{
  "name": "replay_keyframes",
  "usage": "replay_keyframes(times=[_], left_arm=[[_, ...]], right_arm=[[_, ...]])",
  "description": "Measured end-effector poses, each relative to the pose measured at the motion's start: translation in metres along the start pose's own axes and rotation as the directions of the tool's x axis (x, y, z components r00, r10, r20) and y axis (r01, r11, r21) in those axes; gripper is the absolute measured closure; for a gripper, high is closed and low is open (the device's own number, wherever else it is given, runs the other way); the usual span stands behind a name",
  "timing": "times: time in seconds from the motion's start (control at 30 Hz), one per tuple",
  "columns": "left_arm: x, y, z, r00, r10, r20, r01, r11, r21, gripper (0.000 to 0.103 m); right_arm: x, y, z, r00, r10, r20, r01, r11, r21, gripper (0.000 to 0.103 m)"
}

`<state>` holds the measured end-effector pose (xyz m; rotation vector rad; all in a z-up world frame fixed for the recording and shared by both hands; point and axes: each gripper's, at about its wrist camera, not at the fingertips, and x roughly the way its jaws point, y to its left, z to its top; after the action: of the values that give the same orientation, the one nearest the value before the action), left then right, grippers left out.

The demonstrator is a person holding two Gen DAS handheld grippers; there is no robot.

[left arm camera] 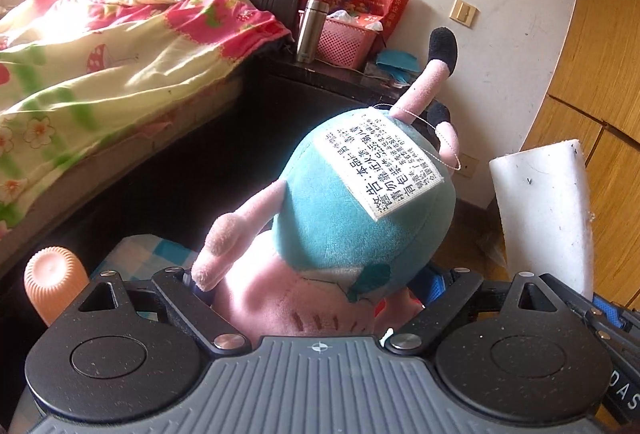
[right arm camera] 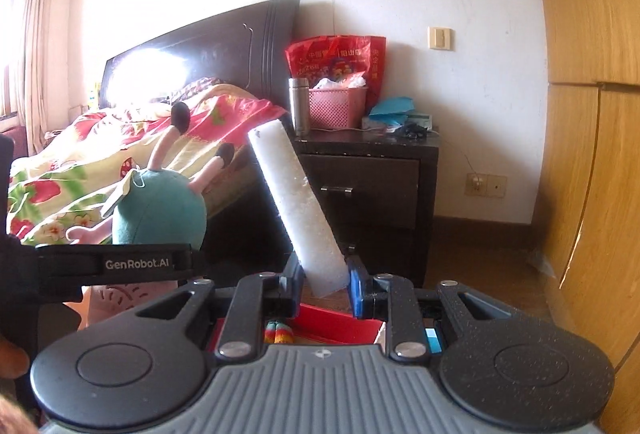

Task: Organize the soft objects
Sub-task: 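Lift the pig plush with the left gripper while the right carries the foam block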

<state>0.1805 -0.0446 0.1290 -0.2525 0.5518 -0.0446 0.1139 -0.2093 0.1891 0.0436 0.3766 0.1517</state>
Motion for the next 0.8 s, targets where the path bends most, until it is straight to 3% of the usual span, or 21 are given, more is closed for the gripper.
replay_keyframes(times=[0.17,0.37,0.8], left_arm=[[0.017,-0.007,0.008,1.0,0.011,0.013,-0.011,1.0,0.009,0.015],[0.042,-0.01,0.0,0.998,0.053,-0.029,-0.052,0.998,0.038,0.015],[0.064,-0.011,-0.016,0.988,0.112,-0.105,-0.103,0.991,0.087,0.014]], right_arm=[[0.018,0.004,0.0,1.0,-0.012,0.011,0.012,1.0,-0.012,0.101],[0.049,-0.001,-0.006,0.999,-0.044,-0.024,0.043,0.999,-0.021,0.101],[0.087,-0.018,-0.03,0.985,-0.052,-0.167,0.056,0.998,0.019,0.101]])
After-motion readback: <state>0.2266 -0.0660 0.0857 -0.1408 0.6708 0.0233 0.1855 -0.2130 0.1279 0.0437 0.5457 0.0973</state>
